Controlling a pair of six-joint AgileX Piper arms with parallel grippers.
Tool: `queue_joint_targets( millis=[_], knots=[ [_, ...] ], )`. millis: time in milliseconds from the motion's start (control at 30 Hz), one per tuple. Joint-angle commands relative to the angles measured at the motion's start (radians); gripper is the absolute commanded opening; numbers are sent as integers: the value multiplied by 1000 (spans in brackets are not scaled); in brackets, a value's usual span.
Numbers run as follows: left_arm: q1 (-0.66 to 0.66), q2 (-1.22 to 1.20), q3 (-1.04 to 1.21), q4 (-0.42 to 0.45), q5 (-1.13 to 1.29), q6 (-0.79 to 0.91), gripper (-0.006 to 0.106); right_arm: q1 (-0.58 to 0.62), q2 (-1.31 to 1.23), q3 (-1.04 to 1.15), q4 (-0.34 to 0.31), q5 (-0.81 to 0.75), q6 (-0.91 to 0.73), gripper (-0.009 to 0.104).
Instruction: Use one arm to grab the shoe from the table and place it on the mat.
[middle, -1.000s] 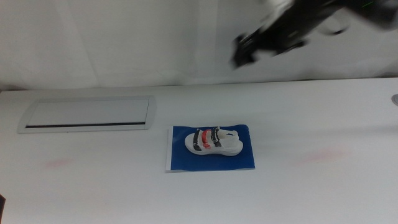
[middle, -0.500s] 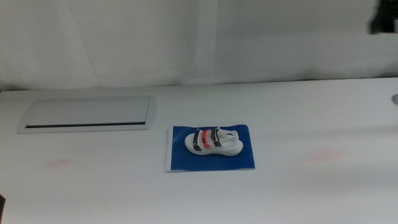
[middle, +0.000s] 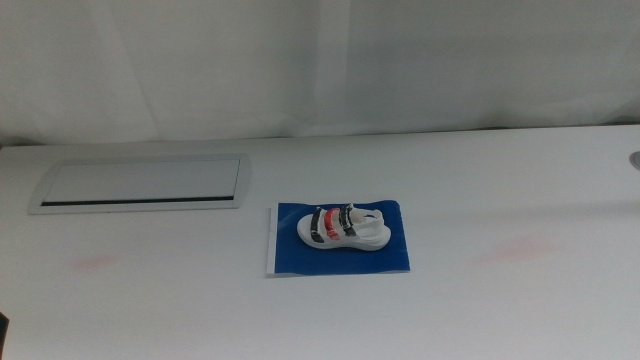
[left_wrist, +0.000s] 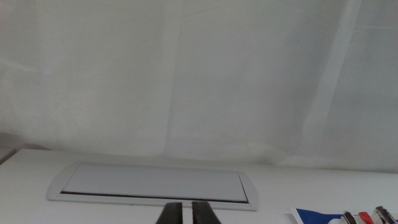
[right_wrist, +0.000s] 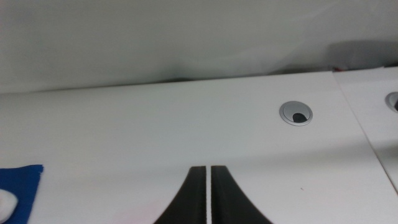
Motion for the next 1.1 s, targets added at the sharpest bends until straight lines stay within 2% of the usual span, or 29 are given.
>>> queue_joint_targets(
  millis=[0,300,433,833,900,967,1067],
  knots=[
    [2,-20,39,-6,-4,-7,-3,-4,-109,94,10,-56,-12,-2],
    [2,-20,39,-6,-4,-7,-3,-4,-522,343,31,-53,-2,-2],
    [2,-20,39,-6,-4,-7,-3,-4,-642,451,22,-110,-4,-2],
    [2,-20,39,-6,-4,-7,-3,-4,-673,860,24,-469,-4,-2],
    [2,-20,39,-6,-4,-7,-3,-4,-673,854,-3,-430,-17,-2],
    [2,-20,39,-6,-4,-7,-3,-4,-673,854,-34,-468,-40,-2],
    [2,-20,39,-6,-4,-7,-3,-4,-673,854,-22,-540,-35,-2]
  ],
)
